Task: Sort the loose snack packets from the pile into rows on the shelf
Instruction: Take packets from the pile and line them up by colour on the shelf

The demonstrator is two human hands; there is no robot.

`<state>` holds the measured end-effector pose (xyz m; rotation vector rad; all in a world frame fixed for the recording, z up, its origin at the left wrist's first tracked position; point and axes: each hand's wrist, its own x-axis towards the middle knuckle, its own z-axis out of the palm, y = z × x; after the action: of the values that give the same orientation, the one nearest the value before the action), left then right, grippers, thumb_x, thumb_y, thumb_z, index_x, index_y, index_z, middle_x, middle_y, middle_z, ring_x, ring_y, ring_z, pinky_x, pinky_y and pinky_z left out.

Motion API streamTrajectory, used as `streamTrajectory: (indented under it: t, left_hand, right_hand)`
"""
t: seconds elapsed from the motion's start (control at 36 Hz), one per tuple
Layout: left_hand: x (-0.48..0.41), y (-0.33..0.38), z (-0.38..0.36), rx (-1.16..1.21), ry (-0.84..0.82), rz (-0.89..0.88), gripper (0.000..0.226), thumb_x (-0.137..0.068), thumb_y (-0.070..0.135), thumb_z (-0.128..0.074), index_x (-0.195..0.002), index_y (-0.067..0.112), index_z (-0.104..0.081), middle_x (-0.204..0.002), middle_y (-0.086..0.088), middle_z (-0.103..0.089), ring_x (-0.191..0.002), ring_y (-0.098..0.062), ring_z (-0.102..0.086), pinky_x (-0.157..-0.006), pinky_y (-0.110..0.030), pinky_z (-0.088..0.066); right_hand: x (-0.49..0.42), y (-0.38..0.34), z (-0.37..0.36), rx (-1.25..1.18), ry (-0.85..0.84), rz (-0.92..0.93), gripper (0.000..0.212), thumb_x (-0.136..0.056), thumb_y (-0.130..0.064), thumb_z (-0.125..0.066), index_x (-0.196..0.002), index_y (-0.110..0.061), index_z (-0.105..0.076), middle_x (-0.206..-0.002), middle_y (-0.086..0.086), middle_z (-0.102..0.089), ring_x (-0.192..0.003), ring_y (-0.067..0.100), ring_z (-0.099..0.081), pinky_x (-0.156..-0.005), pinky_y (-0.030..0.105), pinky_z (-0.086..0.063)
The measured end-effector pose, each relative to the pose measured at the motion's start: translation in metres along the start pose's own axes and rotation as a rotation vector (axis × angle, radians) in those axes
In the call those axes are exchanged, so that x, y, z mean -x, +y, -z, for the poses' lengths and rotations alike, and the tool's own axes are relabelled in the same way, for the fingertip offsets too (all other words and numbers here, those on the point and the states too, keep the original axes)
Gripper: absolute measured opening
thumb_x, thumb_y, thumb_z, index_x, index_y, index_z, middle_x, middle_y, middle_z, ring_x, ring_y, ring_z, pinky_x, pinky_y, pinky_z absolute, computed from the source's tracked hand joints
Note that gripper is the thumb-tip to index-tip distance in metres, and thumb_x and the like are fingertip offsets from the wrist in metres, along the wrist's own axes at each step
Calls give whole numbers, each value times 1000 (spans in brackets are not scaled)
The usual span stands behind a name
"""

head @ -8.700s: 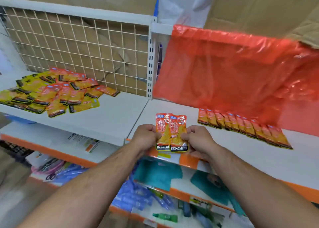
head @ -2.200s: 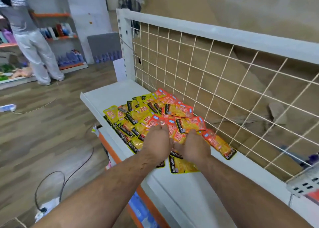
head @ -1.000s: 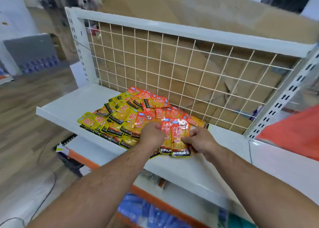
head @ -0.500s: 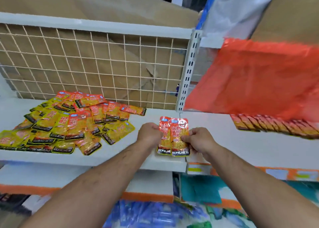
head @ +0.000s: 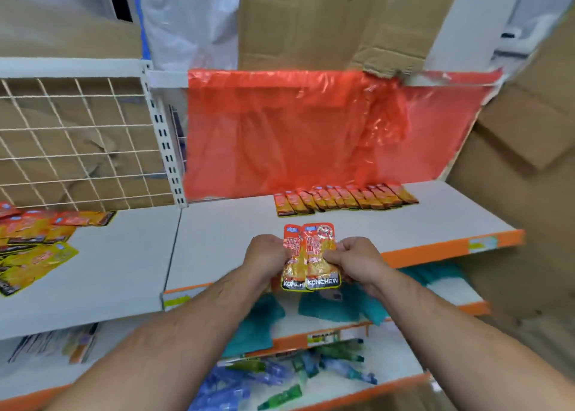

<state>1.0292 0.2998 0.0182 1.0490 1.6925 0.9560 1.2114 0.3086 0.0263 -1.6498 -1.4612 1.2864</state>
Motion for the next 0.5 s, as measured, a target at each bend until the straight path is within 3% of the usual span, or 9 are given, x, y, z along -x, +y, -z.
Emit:
streamTrajectory:
  t: [0.11,0.19,0.25,0.31,0.36,0.42,0.5]
  left_hand:
    - [-3,21,-51,-2,-19,10,10,-84,4,-66,-76,8,-61,-85,-14,-70,-77,-28,-70,-71,-46,-60]
    - [-13,34,-83,8,-48,-12,15,-84,1,-64,-73,9,-60,-84,-15,-70,-76,-28,-69,-70,-44,-60]
    - [-23,42,-103,-7,-68,-18,14,-84,2,-65,-74,11,-60,-84,-13,-70,-79,-29,-69,-75,-46,-60]
    - [-35,50,-122,2,-100,-13,14,-85,2,-65,-76,11,-59,-84,-13,-69,-81,-30,-69,-76,-46,-60]
    - [-53,56,-143,1,-127,-9,17,-85,1,-64,-73,12,-57,-83,-13,-68,-80,-31,-68,-71,-42,-58]
    - [-67,61,-155,-10,-143,-30,24,-84,1,-65,-67,14,-53,-74,-11,-63,-69,-28,-62,-62,-35,-51]
    - [-98,71,-182,-27,-185,-55,35,-82,1,-65,-57,16,-46,-64,-8,-55,-62,-25,-52,-61,-32,-42]
  right_hand:
    - [-4,18,49,-11,47,-28,33,-88,-18,-72,-72,-13,-44,-71,13,-39,-52,21,-36,-43,25,-31]
    - [-11,29,78,-54,64,-64,22,-88,-19,-73,-83,-13,-53,-72,16,-44,-55,30,-40,-52,40,-44]
    - [-19,36,95,-50,90,-71,18,-89,-18,-72,-87,-11,-56,-73,19,-50,-45,27,-43,-43,30,-43]
    - [-30,43,111,-51,124,-68,19,-90,-16,-71,-83,-6,-56,-69,17,-57,-38,19,-46,-37,22,-35]
    - [-43,48,126,-66,158,-72,23,-91,-15,-70,-73,-6,-57,-56,5,-61,-36,11,-48,-38,22,-33]
    - [-51,49,136,-71,169,-76,27,-91,-15,-69,-67,-11,-57,-47,-2,-58,-36,12,-45,-41,24,-32]
    - [-78,52,159,-112,213,-97,32,-89,-14,-71,-63,-13,-52,-45,1,-53,-39,16,-41,-42,25,-29]
